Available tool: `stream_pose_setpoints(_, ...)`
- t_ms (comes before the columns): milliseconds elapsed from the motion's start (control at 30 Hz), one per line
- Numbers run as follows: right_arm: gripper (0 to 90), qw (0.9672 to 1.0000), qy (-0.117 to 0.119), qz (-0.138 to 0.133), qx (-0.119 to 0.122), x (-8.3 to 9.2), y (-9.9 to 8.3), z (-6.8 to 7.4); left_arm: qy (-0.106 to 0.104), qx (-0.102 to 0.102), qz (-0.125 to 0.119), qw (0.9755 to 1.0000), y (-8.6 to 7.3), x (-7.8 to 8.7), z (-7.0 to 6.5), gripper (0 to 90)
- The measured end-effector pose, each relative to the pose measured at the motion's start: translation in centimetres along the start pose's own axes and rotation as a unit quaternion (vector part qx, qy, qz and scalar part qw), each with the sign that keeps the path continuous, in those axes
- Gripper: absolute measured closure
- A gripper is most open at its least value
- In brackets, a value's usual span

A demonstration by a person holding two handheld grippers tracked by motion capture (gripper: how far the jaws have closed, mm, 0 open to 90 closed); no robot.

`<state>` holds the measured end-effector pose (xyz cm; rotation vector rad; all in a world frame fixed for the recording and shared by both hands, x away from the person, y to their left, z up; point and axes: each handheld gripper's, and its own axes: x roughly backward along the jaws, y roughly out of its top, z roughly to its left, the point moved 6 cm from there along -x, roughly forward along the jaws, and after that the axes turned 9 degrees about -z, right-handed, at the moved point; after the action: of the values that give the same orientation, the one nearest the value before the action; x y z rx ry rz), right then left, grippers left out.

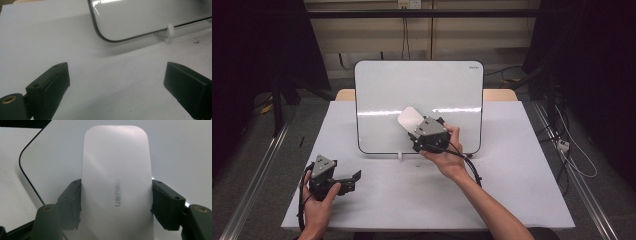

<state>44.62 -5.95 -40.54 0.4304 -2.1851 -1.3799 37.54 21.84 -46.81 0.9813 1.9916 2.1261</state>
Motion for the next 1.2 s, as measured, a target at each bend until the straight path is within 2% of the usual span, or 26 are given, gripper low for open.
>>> stream_pose_setpoints(133,31.9,0.9999,-0.008,-0.005,-0.011,0.7,-0.1,-0.7,0.004,-0.007,-0.003,1.0,0.2,0.0,0.0,6.5)
stream_pose_setpoints(267,31.9,0.9994,-0.015,-0.009,-0.031,1.5,-0.6,-1.5,0.002,-0.008,0.001,1.0,0.2,-0.1,-0.2,6.4)
stream_pose_setpoints(567,31.9,0.999,-0.031,-0.006,-0.031,3.0,-1.6,-2.9,0.002,-0.007,-0.005,1.0,0.3,0.1,-0.4,6.5)
stream_pose_setpoints(633,31.9,0.9987,-0.034,-0.006,-0.037,3.3,-1.8,-3.1,0.001,-0.015,-0.003,0.9999,0.4,0.1,-0.6,6.4)
stream_pose_setpoints(900,31.9,0.9978,-0.051,-0.006,-0.042,4.7,-2.5,-4.4,0.001,-0.014,0.006,0.9999,0.1,-0.1,-0.4,6.5)
stream_pose_setpoints(1200,31.9,0.9966,-0.067,-0.003,-0.049,6.0,-3.0,-6.2,0.001,0.0,0.008,1.0,-0.1,-0.1,-0.1,6.4)
